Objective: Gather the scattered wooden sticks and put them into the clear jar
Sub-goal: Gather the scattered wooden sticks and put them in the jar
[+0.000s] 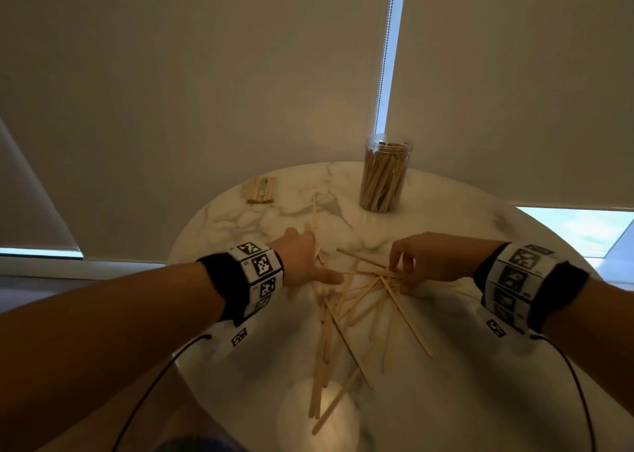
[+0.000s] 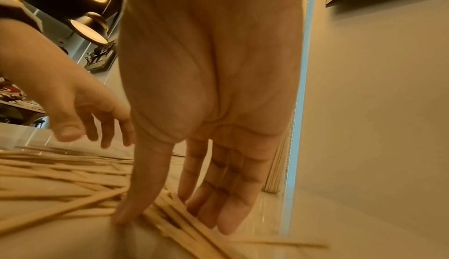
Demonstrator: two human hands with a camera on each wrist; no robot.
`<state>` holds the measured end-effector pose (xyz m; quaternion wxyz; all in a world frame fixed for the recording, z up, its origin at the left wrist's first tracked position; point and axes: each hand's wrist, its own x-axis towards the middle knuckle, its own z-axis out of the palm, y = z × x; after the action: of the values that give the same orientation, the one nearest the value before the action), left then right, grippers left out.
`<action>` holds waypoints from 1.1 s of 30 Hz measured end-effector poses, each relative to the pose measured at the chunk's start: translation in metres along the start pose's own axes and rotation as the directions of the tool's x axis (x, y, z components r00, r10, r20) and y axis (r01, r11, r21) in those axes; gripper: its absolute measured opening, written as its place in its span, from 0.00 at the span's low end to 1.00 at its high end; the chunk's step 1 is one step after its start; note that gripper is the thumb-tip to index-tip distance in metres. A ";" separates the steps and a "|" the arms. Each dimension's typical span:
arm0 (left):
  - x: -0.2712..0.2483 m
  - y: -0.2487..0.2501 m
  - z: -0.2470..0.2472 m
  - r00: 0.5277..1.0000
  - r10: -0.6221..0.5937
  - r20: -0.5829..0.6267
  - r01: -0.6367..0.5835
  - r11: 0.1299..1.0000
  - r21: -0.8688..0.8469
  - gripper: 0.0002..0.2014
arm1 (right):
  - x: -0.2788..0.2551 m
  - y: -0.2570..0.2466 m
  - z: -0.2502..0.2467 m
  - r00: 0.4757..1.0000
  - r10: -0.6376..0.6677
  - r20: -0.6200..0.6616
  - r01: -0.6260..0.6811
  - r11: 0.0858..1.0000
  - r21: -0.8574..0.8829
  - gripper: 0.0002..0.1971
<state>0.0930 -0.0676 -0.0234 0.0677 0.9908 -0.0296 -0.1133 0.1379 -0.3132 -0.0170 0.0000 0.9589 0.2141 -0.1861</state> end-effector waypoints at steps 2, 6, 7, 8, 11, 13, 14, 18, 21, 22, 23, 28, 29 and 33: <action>-0.021 0.002 0.008 0.999 -0.035 -0.012 0.036 0.992 0.121 0.61 | -0.005 -0.002 0.005 0.999 0.012 -0.036 -0.011 1.000 0.020 0.23; -0.052 0.006 0.024 0.995 -0.035 0.098 0.020 0.989 0.149 0.62 | -0.017 -0.008 0.009 0.997 0.038 -0.066 -0.037 0.999 0.029 0.17; -0.054 0.007 0.026 0.994 -0.031 0.103 0.017 0.991 0.134 0.59 | -0.021 -0.011 0.010 0.996 0.047 -0.070 -0.045 0.999 0.024 0.17; -0.054 0.008 0.026 0.995 -0.027 0.097 0.016 0.994 0.108 0.53 | -0.023 -0.015 0.011 0.996 0.055 -0.071 -0.054 0.998 0.019 0.20; -0.043 0.009 0.019 1.000 -0.021 0.017 0.020 0.997 0.068 0.33 | -0.030 -0.029 0.015 0.995 0.096 -0.025 -0.096 0.995 0.022 0.37; -0.037 0.011 0.018 0.999 -0.020 -0.041 0.022 0.999 0.046 0.25 | -0.033 -0.041 0.020 0.995 0.098 0.002 -0.098 0.995 0.016 0.38; -0.034 0.013 0.018 0.998 -0.017 -0.052 0.018 1.000 0.022 0.25 | -0.034 -0.047 0.022 0.996 0.093 0.002 -0.093 0.996 0.016 0.36; -0.024 0.023 0.023 1.000 0.005 -0.003 -0.005 0.999 0.044 0.29 | -0.031 -0.058 0.024 0.994 0.090 -0.067 -0.090 0.996 0.006 0.22; -0.020 0.029 0.020 1.000 0.007 -0.009 -0.007 1.000 0.010 0.20 | -0.028 -0.054 0.022 0.987 0.116 -0.108 -0.112 0.993 0.039 0.15; -0.020 0.032 0.018 1.000 0.000 -0.007 0.000 1.000 0.016 0.18 | -0.027 -0.052 0.022 0.984 0.133 -0.116 -0.127 0.991 0.051 0.14; -0.020 0.035 0.016 1.000 -0.006 -0.005 0.007 1.000 0.023 0.16 | -0.026 -0.050 0.022 0.981 0.144 -0.128 -0.138 0.989 0.054 0.13; -0.013 0.042 0.016 0.998 -0.041 -0.043 0.042 0.998 0.035 0.13 | -0.029 -0.054 0.026 0.968 0.149 -0.202 -0.142 0.989 0.048 0.17; -0.012 0.043 0.015 0.997 -0.052 -0.053 0.053 0.998 0.025 0.14 | -0.029 -0.056 0.027 0.969 0.142 -0.203 -0.137 0.990 0.040 0.20; -0.006 0.047 0.013 0.997 -0.057 -0.055 0.059 0.998 0.031 0.18 | -0.022 -0.060 0.028 0.974 0.123 -0.191 -0.123 0.992 0.011 0.20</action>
<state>0.0820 -0.1154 -0.0284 0.0490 0.9949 -0.0008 -0.0880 0.0845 -0.2703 -0.0303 -0.0088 0.9838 0.1532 -0.0926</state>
